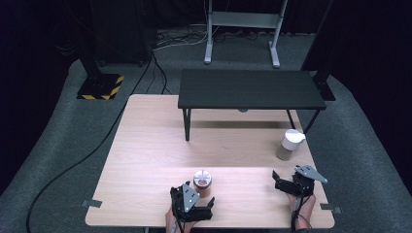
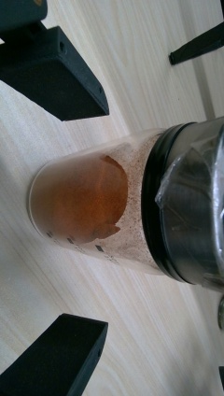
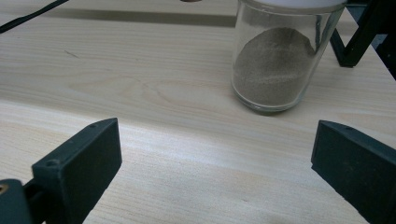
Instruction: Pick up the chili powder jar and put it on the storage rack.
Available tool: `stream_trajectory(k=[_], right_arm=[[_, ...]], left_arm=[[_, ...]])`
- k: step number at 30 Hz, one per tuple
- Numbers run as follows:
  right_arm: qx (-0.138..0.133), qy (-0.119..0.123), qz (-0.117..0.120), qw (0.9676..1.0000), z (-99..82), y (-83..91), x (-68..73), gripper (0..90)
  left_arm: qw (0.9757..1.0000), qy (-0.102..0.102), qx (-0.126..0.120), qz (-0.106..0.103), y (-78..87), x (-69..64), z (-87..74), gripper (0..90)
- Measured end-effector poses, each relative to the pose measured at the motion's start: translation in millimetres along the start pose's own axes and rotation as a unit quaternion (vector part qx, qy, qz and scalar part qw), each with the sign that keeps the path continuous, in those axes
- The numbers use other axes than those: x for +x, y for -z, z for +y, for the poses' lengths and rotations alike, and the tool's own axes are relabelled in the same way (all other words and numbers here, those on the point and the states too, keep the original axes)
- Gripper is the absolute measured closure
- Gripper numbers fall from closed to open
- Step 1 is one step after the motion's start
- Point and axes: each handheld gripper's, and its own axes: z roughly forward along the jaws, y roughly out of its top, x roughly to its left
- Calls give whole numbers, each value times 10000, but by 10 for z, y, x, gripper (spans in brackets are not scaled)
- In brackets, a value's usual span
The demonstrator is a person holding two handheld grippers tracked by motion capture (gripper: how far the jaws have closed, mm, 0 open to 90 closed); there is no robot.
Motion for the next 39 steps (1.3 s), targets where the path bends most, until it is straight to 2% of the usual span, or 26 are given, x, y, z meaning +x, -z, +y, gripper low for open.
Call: stream_trajectory(k=[12,17,19,20,22,23,24,29,33,39], right_arm=[[6,0,9,10000,1,-3,-3,3],[2,1,9,10000,0,-3,-3,3],[12,10,8,10000,4,-5,-2,3],[15,14,9,10000,4,-6,-2,4],[14,16,10,10000,4,-5,-2,5],[16,20,16,10000,5,-5,-3,8],[16,20,16,10000,5,-5,-3,8],[25,24,15,10000,8,-8,-3,8],[31,20,19,10000,10,-9,-5,8],[22,11,34,10000,8,-8,-12,9]], left_arm=[[9999,-53,86,8,-105,-21,119,2],[9999,-2,104,-25,-143,5,129,13],[10000,22,62,-28,-139,10,112,46],[10000,27,46,-54,-138,18,105,90],[10000,57,33,-41,-139,13,95,149],[10000,79,19,7,-138,8,84,149],[10000,79,19,7,-138,8,84,193],[9998,183,50,65,-152,26,70,260],[9998,189,44,92,-160,23,67,299],[9998,175,32,95,-158,21,63,307]])
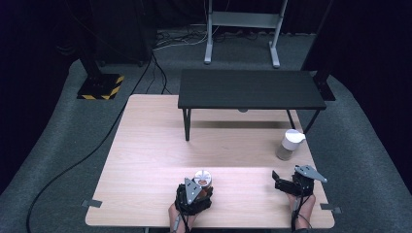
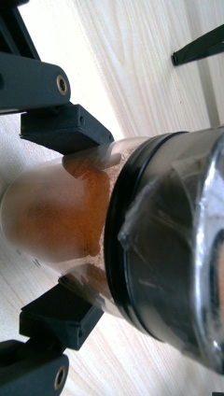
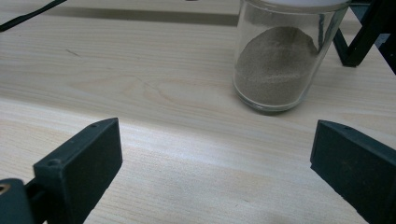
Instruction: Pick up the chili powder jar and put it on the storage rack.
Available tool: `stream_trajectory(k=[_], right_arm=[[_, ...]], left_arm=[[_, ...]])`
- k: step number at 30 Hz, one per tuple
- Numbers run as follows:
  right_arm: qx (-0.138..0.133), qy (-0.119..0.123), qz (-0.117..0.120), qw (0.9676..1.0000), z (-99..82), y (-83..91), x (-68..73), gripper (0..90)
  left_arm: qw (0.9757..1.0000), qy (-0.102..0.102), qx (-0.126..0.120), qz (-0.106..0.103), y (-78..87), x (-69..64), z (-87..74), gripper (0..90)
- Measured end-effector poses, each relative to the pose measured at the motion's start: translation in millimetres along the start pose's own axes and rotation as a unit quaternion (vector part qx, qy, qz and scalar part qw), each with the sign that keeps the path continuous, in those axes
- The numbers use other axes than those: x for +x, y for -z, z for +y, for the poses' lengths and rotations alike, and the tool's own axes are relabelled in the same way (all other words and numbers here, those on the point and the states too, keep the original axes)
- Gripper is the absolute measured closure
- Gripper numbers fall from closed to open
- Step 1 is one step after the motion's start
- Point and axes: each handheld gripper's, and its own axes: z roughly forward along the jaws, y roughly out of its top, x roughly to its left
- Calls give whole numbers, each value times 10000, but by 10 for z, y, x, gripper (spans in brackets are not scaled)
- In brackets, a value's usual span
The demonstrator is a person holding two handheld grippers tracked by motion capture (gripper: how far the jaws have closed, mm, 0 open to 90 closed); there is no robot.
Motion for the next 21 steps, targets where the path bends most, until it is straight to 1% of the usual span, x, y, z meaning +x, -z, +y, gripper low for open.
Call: stream_trajectory(k=[7,12,21], right_arm=[[-6,-33,4,10000,-2,2,-6,9],[6,-12,0,10000,2,-1,-2,9],[-19,-30,23,10000,-6,2,-14,9]], left_arm=[[10000,-15,-11,-21,1,9,-4,309],[10000,-33,-29,-30,8,14,-11,309],[9999,-6,-8,-148,26,59,15,310]])
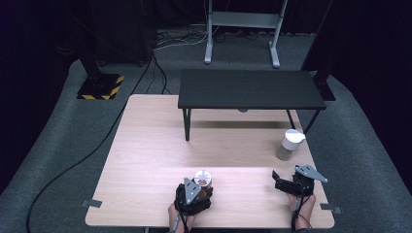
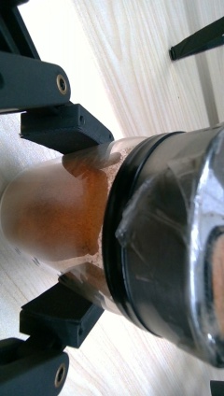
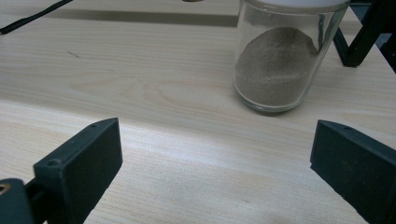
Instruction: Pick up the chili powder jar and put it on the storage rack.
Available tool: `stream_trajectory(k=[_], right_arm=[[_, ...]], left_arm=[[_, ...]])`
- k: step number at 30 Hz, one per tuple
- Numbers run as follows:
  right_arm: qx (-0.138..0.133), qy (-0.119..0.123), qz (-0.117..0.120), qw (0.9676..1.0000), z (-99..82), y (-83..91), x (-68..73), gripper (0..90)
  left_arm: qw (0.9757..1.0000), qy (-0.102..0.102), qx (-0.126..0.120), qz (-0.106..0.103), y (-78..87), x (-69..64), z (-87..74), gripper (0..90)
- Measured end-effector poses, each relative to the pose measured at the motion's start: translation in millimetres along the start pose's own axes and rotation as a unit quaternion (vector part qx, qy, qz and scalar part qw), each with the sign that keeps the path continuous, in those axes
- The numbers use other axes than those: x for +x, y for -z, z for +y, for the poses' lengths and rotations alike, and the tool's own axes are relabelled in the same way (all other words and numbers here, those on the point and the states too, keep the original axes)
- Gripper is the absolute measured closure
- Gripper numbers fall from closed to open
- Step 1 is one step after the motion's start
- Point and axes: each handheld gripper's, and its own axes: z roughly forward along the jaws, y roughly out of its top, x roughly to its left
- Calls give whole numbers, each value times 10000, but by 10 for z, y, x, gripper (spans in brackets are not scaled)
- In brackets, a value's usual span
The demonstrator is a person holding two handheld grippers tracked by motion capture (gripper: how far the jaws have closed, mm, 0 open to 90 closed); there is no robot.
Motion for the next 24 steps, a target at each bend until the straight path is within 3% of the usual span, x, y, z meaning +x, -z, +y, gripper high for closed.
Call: stream_trajectory(k=[24], right_arm=[[11,-9,4,10000,4,-3,-3,9]], left_arm=[[10000,-66,5,-65,94,186,120,310]])
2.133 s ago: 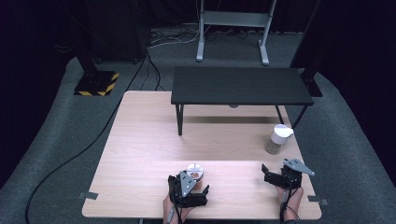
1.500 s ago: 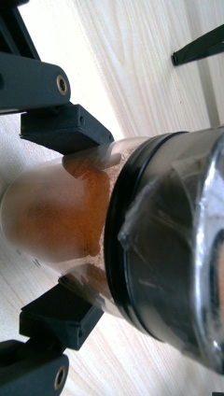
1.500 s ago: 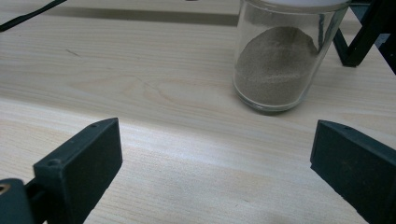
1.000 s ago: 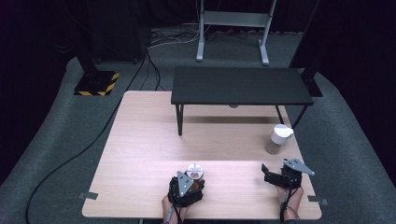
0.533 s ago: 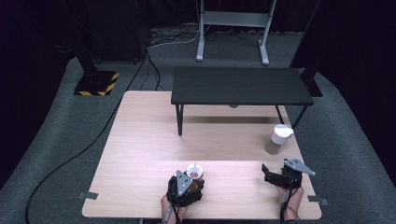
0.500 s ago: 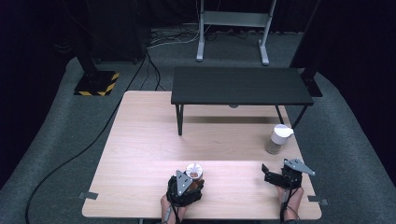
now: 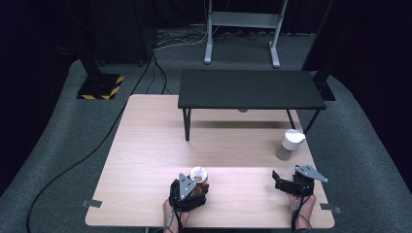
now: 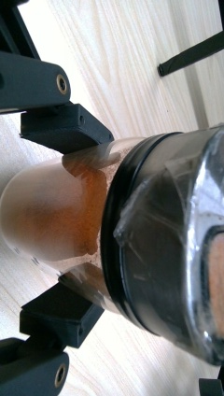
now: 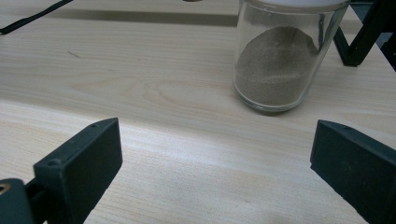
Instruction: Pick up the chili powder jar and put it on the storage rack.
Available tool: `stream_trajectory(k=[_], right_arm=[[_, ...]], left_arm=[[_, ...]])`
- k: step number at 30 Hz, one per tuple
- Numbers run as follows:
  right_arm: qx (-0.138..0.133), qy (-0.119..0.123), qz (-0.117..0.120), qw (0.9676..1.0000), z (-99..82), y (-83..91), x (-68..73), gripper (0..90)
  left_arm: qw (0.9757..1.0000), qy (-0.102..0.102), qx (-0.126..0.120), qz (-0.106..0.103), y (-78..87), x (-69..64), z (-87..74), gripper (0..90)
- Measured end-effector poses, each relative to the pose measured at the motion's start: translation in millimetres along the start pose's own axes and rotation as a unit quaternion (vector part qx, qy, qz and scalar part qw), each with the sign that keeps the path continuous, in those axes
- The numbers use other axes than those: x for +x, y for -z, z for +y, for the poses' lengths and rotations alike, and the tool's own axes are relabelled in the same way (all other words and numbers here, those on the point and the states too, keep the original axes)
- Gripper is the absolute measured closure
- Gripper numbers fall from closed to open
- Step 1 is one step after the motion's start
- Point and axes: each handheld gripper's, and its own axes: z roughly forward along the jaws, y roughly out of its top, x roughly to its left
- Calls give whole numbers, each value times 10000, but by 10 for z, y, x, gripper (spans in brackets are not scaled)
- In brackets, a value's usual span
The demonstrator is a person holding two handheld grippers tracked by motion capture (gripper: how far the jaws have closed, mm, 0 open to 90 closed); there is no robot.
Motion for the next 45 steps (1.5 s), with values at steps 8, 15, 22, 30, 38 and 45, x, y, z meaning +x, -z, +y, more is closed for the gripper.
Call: stream_trajectory(k=[8,15,22,30,38,45], right_arm=[[3,11,-2,10000,1,0,3,9],[14,13,-5,10000,5,-1,5,9],[22,19,-8,10000,8,-3,6,9],[33,20,-11,10000,11,-4,8,9],[34,21,-12,10000,12,-5,8,10],[26,15,-13,10000,9,-4,7,9]], left_arm=[[10000,48,-4,-23,20,69,24,310],[10000,17,-29,41,52,111,60,310],[10000,-34,-34,68,77,164,107,310],[9999,-55,-31,116,108,234,151,310],[9999,-73,-20,98,117,280,182,310],[9999,-116,-41,65,119,316,207,309]])
